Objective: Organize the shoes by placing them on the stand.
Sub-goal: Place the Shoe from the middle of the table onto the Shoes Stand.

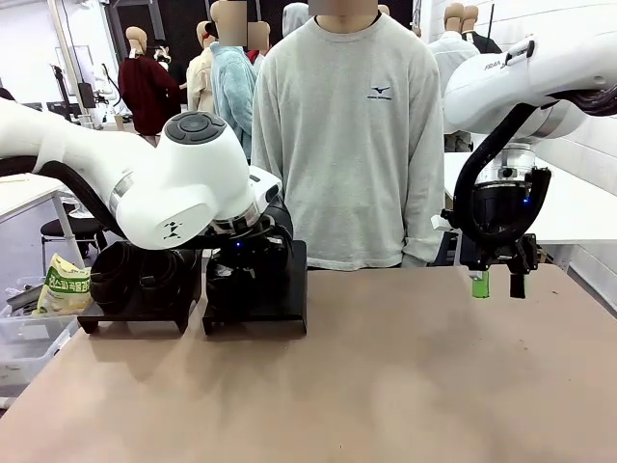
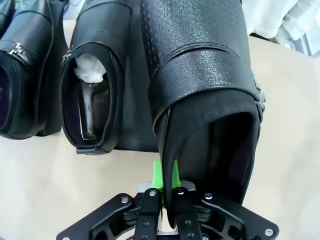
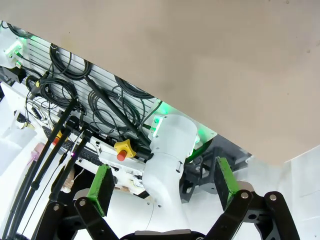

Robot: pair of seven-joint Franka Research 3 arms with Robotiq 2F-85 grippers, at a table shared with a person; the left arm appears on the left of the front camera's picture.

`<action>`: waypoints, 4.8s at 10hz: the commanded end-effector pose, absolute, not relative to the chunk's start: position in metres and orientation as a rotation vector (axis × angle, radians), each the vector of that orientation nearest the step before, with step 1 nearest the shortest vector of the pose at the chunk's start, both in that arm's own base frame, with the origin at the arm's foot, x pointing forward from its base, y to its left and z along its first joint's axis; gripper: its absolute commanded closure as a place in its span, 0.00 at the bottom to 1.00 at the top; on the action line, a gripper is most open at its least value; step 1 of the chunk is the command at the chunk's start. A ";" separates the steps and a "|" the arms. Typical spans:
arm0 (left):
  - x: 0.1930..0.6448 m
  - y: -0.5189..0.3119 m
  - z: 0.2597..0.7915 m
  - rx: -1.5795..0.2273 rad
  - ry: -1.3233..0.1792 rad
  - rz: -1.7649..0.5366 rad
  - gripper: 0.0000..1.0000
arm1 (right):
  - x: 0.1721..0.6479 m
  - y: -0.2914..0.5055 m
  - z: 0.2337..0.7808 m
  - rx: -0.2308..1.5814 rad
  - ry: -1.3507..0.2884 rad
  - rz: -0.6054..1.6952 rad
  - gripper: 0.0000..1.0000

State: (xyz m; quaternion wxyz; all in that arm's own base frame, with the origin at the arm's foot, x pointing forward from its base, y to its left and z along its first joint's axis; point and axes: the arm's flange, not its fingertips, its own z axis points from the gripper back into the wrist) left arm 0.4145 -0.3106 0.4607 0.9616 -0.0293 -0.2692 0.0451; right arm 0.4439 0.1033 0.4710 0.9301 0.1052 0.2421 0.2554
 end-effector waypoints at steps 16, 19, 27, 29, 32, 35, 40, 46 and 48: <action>0.485 -0.305 0.427 0.075 -0.471 -0.036 1.00 | 0.445 0.103 0.472 0.214 0.496 0.523 0.00; 0.488 -0.308 0.417 0.030 -0.457 -0.003 1.00 | 0.445 0.103 0.472 0.214 0.496 0.523 0.00; 0.492 -0.310 0.412 0.040 -0.431 0.043 0.63 | 0.445 0.103 0.472 0.214 0.496 0.523 0.00; 0.493 -0.308 0.415 0.059 -0.467 0.050 0.23 | 0.445 0.103 0.472 0.214 0.496 0.523 0.00; 0.478 -0.308 0.435 0.041 -0.528 0.031 0.00 | 0.445 0.103 0.472 0.214 0.496 0.523 0.00; 0.461 -0.304 0.460 0.011 -0.530 0.014 0.00 | 0.445 0.103 0.472 0.214 0.496 0.523 0.00; 0.460 -0.306 0.471 0.019 -0.550 0.009 0.00 | 0.445 0.103 0.472 0.214 0.496 0.523 0.00; 0.460 -0.306 0.471 0.019 -0.550 0.009 0.00 | 0.445 0.103 0.472 0.214 0.496 0.523 0.00; 0.460 -0.306 0.471 0.019 -0.550 0.009 0.00 | 0.445 0.103 0.472 0.214 0.496 0.523 0.00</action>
